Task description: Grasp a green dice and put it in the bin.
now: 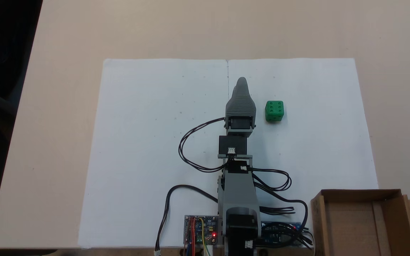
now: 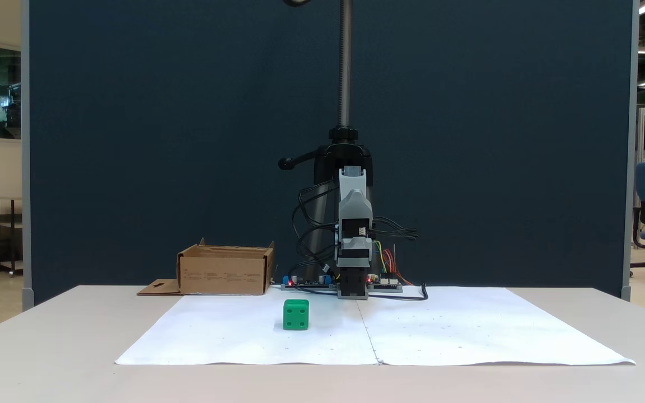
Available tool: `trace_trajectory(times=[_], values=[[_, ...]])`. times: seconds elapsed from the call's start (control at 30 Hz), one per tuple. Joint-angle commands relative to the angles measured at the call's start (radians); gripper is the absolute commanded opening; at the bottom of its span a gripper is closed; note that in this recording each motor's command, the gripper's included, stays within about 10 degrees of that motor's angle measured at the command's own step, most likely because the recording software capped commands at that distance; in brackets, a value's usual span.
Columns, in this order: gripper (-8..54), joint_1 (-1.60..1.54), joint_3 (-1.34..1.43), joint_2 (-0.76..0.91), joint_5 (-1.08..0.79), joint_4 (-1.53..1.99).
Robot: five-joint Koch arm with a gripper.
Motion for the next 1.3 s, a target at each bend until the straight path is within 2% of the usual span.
trace_trajectory(times=[0.0,1.27], values=[[43.1,-0.08,0.06,0.101,-0.049,0.175],[43.0,-0.094,0.046,0.103,-0.058,0.227]])
